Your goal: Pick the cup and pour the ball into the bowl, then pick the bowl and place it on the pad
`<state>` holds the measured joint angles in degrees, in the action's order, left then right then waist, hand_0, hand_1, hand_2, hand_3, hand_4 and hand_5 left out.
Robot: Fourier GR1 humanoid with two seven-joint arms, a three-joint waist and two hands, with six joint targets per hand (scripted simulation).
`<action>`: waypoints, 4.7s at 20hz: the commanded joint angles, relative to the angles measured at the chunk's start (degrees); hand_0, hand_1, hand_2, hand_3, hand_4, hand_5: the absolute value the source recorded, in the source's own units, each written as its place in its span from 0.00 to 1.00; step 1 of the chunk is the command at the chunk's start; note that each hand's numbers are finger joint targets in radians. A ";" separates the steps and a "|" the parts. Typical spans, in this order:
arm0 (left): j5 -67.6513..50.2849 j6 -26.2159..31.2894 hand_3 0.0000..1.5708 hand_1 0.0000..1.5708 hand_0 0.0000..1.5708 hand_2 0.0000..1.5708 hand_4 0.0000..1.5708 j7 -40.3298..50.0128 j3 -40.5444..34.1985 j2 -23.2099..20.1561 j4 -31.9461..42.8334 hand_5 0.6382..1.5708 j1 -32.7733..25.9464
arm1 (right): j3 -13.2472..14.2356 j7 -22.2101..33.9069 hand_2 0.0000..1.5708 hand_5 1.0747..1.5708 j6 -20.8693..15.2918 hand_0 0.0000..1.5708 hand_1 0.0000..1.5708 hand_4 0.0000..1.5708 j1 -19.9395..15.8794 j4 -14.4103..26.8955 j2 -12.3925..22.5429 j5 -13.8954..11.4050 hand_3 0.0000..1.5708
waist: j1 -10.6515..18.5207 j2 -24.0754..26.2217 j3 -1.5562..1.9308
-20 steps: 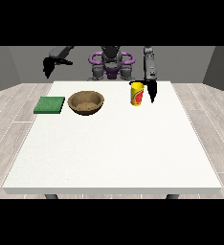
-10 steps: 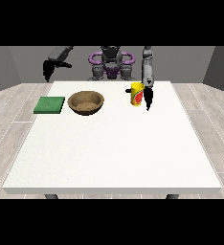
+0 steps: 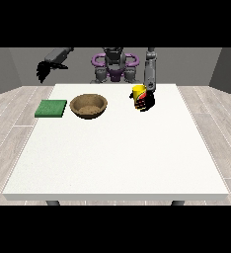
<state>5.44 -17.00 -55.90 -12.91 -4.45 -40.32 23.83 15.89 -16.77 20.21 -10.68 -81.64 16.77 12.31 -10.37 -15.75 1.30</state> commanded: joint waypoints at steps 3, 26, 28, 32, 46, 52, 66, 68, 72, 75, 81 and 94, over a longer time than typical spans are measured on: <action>3.25 -5.62 1.00 0.84 0.84 1.00 0.96 1.84 1.05 0.72 5.16 0.65 0.17 | 1.19 3.54 0.00 1.00 1.68 0.00 0.00 0.00 1.41 -0.38 1.89 2.01 0.00 | -1.09 2.66 -1.33; 37.56 -10.88 1.00 0.95 0.95 1.00 0.96 56.29 20.14 -12.79 0.11 0.67 21.86 | 4.15 1.32 0.00 1.00 5.89 0.00 0.00 0.00 -0.66 17.65 5.32 2.00 0.00 | 2.56 15.14 -1.24; 42.01 -11.59 1.00 0.96 0.96 1.00 0.96 59.23 23.25 -10.91 0.05 0.65 22.22 | 3.90 0.78 0.00 1.00 5.04 0.00 0.00 0.00 -1.34 18.75 4.65 1.39 0.00 | 3.85 15.30 -1.24; 52.38 -9.78 1.00 0.99 0.99 1.00 1.00 68.65 29.38 -9.98 2.17 0.61 28.59 | 2.05 0.82 0.00 1.00 4.69 0.00 0.00 0.00 -1.02 19.34 3.34 -0.25 0.00 | 1.86 17.39 -1.16; 82.53 5.87 1.00 0.98 0.98 1.00 0.99 78.18 54.50 -1.06 8.56 0.56 34.06 | 3.15 -0.62 0.00 1.00 7.31 0.00 0.00 0.00 -2.25 23.82 4.80 0.64 0.00 | 1.12 18.52 -1.18; 89.72 12.44 1.00 0.93 0.93 1.00 0.96 75.80 60.25 0.77 8.10 0.58 35.58 | 4.75 -2.20 0.00 1.00 6.21 0.00 0.00 0.00 -2.31 26.34 6.37 0.04 0.00 | 4.64 18.90 -1.24; 63.18 -4.52 0.91 0.79 0.79 0.98 0.96 78.15 30.04 2.57 -5.26 0.60 27.20 | 5.66 3.69 0.00 0.99 0.75 0.00 0.00 0.16 -2.04 25.07 4.19 1.29 0.00 | 12.07 17.31 -1.93; 56.23 -8.37 0.60 0.65 0.65 0.80 0.89 74.98 26.02 4.31 -8.17 0.71 22.36 | 6.41 3.22 0.00 0.99 -0.34 0.00 0.00 0.16 -1.57 24.53 3.54 1.79 0.00 | 14.02 17.93 -2.05; 35.87 -12.65 0.00 0.00 0.00 0.00 0.27 71.04 19.56 4.40 -14.75 0.99 16.79 | 4.70 3.05 0.00 0.99 -0.95 0.00 0.00 0.23 -6.10 22.85 0.48 2.27 0.00 | 11.06 9.66 -2.84; 21.72 -11.44 0.00 0.00 0.00 0.00 0.00 63.22 18.89 4.42 -20.19 0.98 12.87 | 3.53 2.20 0.00 0.99 -3.73 0.00 0.00 0.18 -7.99 21.31 -1.55 0.92 0.00 | 11.28 7.57 -2.48; 3.64 -1.23 0.00 0.00 0.00 0.00 0.00 47.61 22.53 4.44 -28.32 0.99 3.26 | 2.87 2.73 0.00 1.00 -14.04 0.00 0.00 0.16 -9.49 22.15 -7.00 -2.05 0.00 | 18.09 6.66 -1.54; 0.34 11.37 0.00 0.00 0.00 0.00 0.00 42.25 16.09 -2.31 -33.06 0.99 1.26 | 5.74 -7.85 0.00 0.99 -15.99 0.00 0.00 0.16 -17.95 39.42 -5.85 -0.64 0.00 | 20.59 2.70 -1.25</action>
<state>6.49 -8.41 -14.15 3.79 -4.79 -70.44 25.17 20.24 -20.62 4.02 -26.17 -48.28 9.93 11.05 8.75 -11.43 -0.07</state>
